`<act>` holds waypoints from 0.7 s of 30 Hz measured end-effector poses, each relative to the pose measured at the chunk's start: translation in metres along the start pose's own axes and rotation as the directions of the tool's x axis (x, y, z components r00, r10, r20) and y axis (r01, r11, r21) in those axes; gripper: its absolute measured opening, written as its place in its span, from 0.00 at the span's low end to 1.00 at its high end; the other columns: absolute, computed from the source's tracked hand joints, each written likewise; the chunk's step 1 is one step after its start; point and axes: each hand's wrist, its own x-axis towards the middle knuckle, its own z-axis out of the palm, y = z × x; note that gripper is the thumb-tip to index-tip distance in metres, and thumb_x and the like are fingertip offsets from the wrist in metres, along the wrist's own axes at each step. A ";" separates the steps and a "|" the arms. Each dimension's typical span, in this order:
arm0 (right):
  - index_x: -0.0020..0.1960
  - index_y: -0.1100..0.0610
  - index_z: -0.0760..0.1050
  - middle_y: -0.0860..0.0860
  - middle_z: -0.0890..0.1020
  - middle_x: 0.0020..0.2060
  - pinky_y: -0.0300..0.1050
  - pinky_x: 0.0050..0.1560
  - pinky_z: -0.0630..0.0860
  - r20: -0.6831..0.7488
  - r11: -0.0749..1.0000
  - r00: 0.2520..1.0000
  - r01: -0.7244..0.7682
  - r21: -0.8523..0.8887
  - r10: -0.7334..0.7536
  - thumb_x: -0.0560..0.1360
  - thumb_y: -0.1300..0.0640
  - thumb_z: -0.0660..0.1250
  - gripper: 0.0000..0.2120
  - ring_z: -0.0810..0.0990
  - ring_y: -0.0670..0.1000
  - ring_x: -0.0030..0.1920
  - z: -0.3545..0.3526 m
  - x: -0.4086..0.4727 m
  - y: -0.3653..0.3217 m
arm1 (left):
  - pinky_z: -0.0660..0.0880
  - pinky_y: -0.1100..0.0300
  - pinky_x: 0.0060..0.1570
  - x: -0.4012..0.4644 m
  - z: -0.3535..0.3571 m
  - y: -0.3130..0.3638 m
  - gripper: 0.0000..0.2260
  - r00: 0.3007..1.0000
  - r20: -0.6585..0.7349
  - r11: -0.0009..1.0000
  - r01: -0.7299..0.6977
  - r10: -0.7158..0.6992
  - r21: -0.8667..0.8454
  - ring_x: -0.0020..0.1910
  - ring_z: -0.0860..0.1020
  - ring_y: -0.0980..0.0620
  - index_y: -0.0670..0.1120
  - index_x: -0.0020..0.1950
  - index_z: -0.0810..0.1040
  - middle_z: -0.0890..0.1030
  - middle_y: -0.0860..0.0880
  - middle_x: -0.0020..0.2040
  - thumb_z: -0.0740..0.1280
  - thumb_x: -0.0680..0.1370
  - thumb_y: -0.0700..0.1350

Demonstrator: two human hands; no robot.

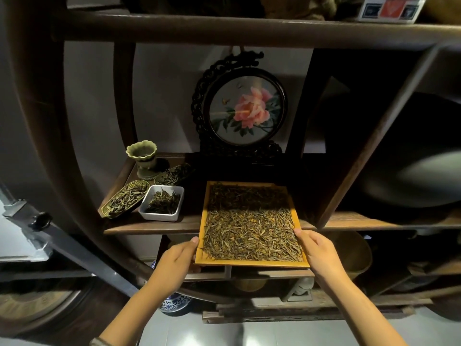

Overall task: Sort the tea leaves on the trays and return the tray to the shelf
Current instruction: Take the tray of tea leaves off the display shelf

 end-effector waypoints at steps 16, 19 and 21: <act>0.55 0.52 0.79 0.52 0.86 0.48 0.46 0.47 0.76 0.168 0.958 0.968 -0.218 0.185 0.188 0.80 0.45 0.54 0.17 0.84 0.52 0.49 -0.009 -0.034 0.023 | 0.73 0.60 0.50 0.003 0.028 0.006 0.15 0.998 -0.035 0.951 0.040 -0.053 -0.305 0.51 0.82 0.54 0.47 0.53 0.81 0.86 0.52 0.49 0.54 0.83 0.47; 0.54 0.50 0.79 0.49 0.86 0.45 0.41 0.43 0.75 0.132 0.974 0.976 -0.189 0.124 0.172 0.80 0.44 0.52 0.19 0.85 0.48 0.46 -0.006 -0.034 0.020 | 0.73 0.58 0.50 -0.001 0.026 0.006 0.15 0.996 -0.062 0.945 0.036 -0.060 -0.324 0.49 0.83 0.55 0.47 0.52 0.82 0.86 0.51 0.49 0.55 0.83 0.47; 0.54 0.51 0.80 0.48 0.86 0.43 0.36 0.38 0.76 0.108 0.983 0.984 -0.155 0.094 0.144 0.81 0.45 0.52 0.19 0.84 0.46 0.44 -0.004 -0.035 0.020 | 0.73 0.58 0.49 -0.004 0.024 0.008 0.15 0.996 -0.070 0.942 0.036 -0.063 -0.334 0.48 0.83 0.54 0.47 0.52 0.82 0.86 0.51 0.48 0.56 0.82 0.47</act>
